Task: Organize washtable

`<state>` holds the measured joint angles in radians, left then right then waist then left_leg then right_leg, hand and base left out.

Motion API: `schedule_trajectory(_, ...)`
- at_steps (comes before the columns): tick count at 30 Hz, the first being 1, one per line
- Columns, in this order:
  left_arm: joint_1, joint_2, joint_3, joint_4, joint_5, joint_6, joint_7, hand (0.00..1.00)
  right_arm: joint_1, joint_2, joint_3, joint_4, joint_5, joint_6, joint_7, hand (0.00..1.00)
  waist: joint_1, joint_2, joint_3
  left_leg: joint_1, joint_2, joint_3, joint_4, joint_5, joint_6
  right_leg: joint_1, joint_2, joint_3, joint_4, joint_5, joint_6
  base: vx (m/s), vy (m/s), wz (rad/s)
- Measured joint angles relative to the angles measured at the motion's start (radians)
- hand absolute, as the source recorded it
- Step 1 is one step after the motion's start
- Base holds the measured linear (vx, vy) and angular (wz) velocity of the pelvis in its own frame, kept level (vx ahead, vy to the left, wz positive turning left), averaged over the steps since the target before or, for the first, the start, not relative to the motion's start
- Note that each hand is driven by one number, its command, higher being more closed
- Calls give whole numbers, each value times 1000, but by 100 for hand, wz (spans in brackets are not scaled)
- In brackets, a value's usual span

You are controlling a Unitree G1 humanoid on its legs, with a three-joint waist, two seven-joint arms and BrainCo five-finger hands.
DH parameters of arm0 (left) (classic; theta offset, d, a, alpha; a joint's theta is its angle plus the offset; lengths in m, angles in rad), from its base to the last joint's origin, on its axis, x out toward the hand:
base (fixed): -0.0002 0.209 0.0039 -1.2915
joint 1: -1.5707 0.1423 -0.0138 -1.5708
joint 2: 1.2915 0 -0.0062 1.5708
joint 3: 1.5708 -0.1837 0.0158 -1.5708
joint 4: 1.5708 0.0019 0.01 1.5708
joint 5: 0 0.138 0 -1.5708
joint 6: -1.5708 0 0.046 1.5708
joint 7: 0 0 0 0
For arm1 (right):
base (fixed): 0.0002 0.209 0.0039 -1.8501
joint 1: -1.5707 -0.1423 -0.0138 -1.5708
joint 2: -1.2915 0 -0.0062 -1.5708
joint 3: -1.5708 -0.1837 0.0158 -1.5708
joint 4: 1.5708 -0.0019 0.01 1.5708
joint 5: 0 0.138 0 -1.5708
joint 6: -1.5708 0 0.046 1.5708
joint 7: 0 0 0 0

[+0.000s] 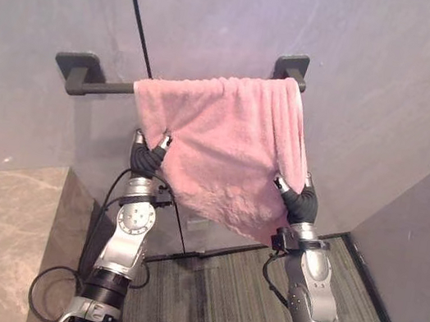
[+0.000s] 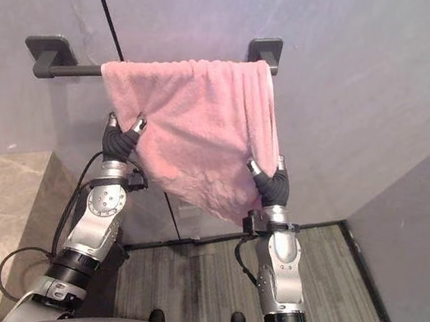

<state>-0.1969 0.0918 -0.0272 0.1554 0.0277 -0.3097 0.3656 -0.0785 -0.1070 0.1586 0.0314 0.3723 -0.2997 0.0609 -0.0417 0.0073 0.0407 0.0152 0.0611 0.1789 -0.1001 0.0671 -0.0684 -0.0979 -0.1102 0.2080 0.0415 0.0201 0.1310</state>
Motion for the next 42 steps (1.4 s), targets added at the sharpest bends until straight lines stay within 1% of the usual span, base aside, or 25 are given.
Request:
schedule_trajectory(11, 13, -13, 70, -1, 31, 1, -3, 100, 0, 8, 17, 5, 0, 5, 7, 100, -1, 1, 1, 3, 0, -24, -5, 0, 0, 12, 1, -29, 6, -5, -4, -9, -2, 6)
schedule_trajectory(18, 16, -13, 71, -1, 39, 1, -3, 100, -9, 7, 16, 37, 0, 5, 5, 100, 1, 1, 0, 0, 2, -33, -5, 0, 0, 13, 0, -31, 4, -5, -5, -3, -1, 2)
schedule_trajectory(26, 16, -13, 71, 0, 42, 1, -10, 100, -116, 7, -14, 204, -9, 10, -23, 100, 4, 0, 1, -1, 2, -40, -5, 2, 0, 15, 0, -33, 4, -5, -5, 0, 0, 0)
schedule_trajectory(29, 13, -13, 70, 2, 42, 1, -22, 100, -157, 7, -34, 254, -9, 22, -27, 100, 9, -3, 2, -1, 2, -44, -5, 4, 0, 16, 0, -36, 5, -5, -5, -11, 0, 4)
schedule_trajectory(31, 8, -14, 70, 3, 42, 0, -32, 100, -203, 7, -44, 307, -9, 28, -45, 100, 12, -8, 7, -1, 2, -48, -5, 5, -1, 18, 0, -38, 5, -5, -5, -22, 1, 4)
schedule_trajectory(34, -3, -15, 69, 11, 42, -4, -33, 100, -227, 7, -47, 336, -8, 29, -61, 100, 20, -12, 10, -2, 2, -49, -5, 6, -1, 18, 0, -40, 6, -5, -5, 0, 0, 0)
schedule_trajectory(39, -6, -14, 69, 11, 42, -7, -33, 100, -261, 7, -54, 372, -8, 30, -62, 100, 21, -15, 16, -3, 0, -50, -5, 7, -1, 18, 0, -41, 6, -5, -5, 0, 0, 0)
schedule_trajectory(40, -8, -14, 69, 11, 42, -7, -33, 100, -263, 7, -55, 372, -8, 30, -62, 0, 21, -15, 18, -3, 0, -50, -5, 7, -1, 18, 0, -41, 6, -5, -5, 0, 0, 0)
schedule_trajectory(42, -10, -14, 69, 11, 42, -7, -33, 100, -263, 7, -72, 375, -8, 35, -71, 0, 22, -15, 19, -3, 0, -50, -5, 7, -1, 18, 0, -41, 6, -5, -5, 0, 0, 0)
